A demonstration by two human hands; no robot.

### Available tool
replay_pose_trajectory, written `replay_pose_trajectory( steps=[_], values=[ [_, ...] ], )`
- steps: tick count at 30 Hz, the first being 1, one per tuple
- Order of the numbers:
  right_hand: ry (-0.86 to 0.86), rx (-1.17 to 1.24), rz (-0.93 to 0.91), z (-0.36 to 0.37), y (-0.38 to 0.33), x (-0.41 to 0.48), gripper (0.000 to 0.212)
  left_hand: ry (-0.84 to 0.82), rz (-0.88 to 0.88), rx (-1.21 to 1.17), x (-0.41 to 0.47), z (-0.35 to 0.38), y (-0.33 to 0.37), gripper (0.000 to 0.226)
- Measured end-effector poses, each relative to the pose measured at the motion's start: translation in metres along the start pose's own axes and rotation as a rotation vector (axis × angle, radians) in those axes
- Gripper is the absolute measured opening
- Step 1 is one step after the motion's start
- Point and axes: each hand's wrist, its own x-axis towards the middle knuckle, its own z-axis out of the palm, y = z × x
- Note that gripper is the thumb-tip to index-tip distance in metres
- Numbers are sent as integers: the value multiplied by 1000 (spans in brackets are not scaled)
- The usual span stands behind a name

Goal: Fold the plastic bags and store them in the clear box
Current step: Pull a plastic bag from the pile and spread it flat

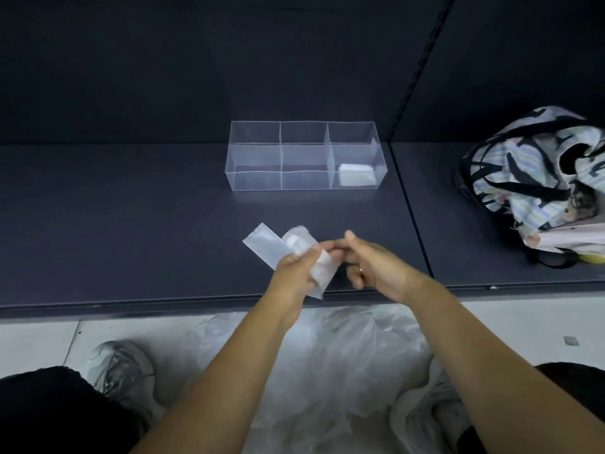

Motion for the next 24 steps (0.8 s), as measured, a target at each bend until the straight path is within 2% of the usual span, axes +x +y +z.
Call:
replay_pose_trajectory(
  steps=[4, 9, 16, 19, 21, 22, 23, 24],
  values=[
    [-13, -150, 23, 17, 18, 15, 32, 27, -98, -161, 22, -25, 2, 26],
    [149, -270, 77, 23, 36, 23, 21, 73, -158, -38, 44, -44, 2, 26],
    [277, -247, 136, 27, 40, 33, 11, 317, -146, 7, 59, -63, 17, 17],
    [279, -232, 175, 26, 36, 37, 11, 527, 21, 71, 63, -73, 23, 18],
    [271, -241, 216, 25, 33, 40, 12, 658, 279, 486, 56, -76, 18, 21],
    [266, -253, 233, 24, 32, 41, 13, 666, 450, 728, 47, -72, 13, 23],
    [260, -265, 246, 24, 30, 42, 13, 601, 628, 916, 36, -64, 5, 25],
    [252, -282, 256, 23, 28, 43, 12, 455, 759, 1052, 26, -57, -6, 29]
  ],
)
